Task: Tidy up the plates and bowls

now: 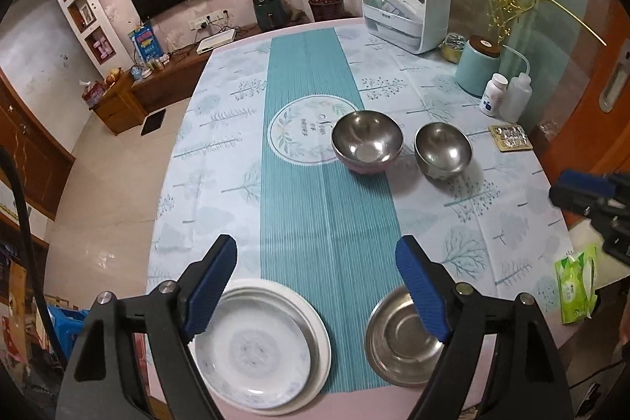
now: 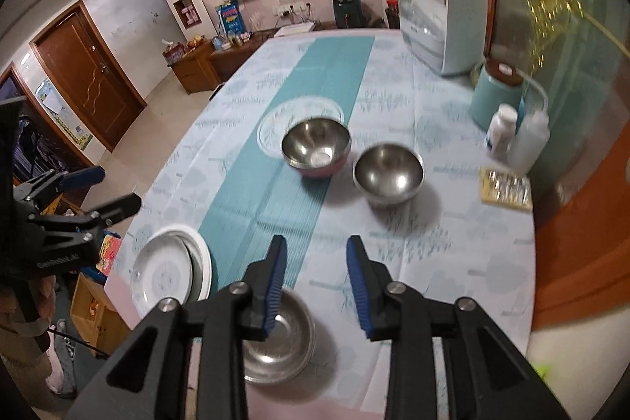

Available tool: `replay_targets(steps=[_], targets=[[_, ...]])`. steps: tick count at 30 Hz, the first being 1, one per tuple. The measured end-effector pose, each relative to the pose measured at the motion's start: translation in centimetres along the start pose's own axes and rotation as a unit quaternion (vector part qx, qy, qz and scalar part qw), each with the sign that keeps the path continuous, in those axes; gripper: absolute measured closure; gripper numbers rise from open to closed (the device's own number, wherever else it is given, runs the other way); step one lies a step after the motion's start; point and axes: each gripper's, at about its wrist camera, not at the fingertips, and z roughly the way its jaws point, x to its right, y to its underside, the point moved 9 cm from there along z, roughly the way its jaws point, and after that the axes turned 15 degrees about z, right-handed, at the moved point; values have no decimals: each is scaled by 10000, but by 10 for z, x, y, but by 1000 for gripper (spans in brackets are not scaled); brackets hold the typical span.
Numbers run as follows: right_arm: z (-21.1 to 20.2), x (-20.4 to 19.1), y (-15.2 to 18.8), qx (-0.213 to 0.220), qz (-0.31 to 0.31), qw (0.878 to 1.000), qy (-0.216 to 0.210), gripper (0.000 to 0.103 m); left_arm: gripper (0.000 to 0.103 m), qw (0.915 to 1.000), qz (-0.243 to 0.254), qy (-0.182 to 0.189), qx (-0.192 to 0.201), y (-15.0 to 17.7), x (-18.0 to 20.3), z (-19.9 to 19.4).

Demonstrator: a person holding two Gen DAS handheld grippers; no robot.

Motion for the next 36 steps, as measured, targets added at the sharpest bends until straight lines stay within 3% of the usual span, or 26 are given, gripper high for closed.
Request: replay_targets(steps=[3,7,11,20,26,32,36], targets=[[-5,-6,-25,167,-50,9998,85,69,21,10000,33,85,41,-16,-7,8],[-10,-13,-56,312,2,9995,80,56,18,9993,37,346,112,-45,-17,18],[-8,-19,-89,489,-4,9986,187,54,14,9979,24,638,142,-76,-25,32],[53,-26,-153,323,64,9986,405,54,12,9950,-158,973,-168,-122,-46,99],[121,-22,-161,-125,104,9983,555,54,12,9800,-802,1695,-666,-124,-50,175],[197,-2,-151,-776,393,9946,569,54,12,9625,-1375,2113,-1002,-113,-45,256],[243,17,-141,-1169,622,9888,683,54,12,9548,-1484,2281,-1195,-104,-34,293]])
